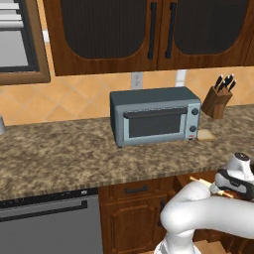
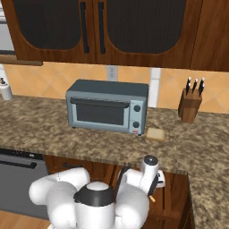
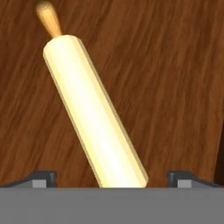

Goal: Pick the rolling pin from the drawer and place it on the counter.

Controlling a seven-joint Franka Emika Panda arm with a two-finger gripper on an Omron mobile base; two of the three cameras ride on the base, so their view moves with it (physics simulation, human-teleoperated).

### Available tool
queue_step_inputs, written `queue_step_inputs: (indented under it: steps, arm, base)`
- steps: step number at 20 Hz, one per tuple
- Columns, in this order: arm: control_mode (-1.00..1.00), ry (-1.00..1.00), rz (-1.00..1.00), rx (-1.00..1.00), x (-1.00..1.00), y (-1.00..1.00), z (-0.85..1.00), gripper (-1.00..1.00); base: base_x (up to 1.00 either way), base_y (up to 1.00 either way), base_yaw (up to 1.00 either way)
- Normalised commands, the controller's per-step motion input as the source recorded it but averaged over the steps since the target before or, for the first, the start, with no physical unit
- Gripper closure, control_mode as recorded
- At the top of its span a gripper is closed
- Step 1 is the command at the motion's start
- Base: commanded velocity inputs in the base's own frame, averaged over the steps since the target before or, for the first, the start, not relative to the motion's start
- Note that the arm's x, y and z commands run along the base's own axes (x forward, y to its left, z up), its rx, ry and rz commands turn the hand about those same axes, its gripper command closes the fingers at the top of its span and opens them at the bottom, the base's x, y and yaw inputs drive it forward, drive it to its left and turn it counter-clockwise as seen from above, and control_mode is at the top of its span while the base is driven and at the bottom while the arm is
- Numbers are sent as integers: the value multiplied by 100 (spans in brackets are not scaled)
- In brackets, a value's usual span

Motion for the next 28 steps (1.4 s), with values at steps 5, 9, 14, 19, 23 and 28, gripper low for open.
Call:
queue_step_inputs:
  steps: [5,9,14,19,23,28]
  arm:
    - [-100,1,5,9,-1,8,-35,-100]
    - [-100,0,3,8,-1,5,-32,-100]
    - [-100,0,0,3,0,0,-22,-100]
    - [-100,0,0,2,-3,2,-10,100]
    - [-100,0,-1,-1,-28,0,8,100]
    - [-100,0,0,-3,-37,0,45,100]
  base:
    - [0,0,0]
    - [0,0,0]
    - [0,0,0]
    - [0,0,0]
    - [0,0,0]
    - [0,0,0]
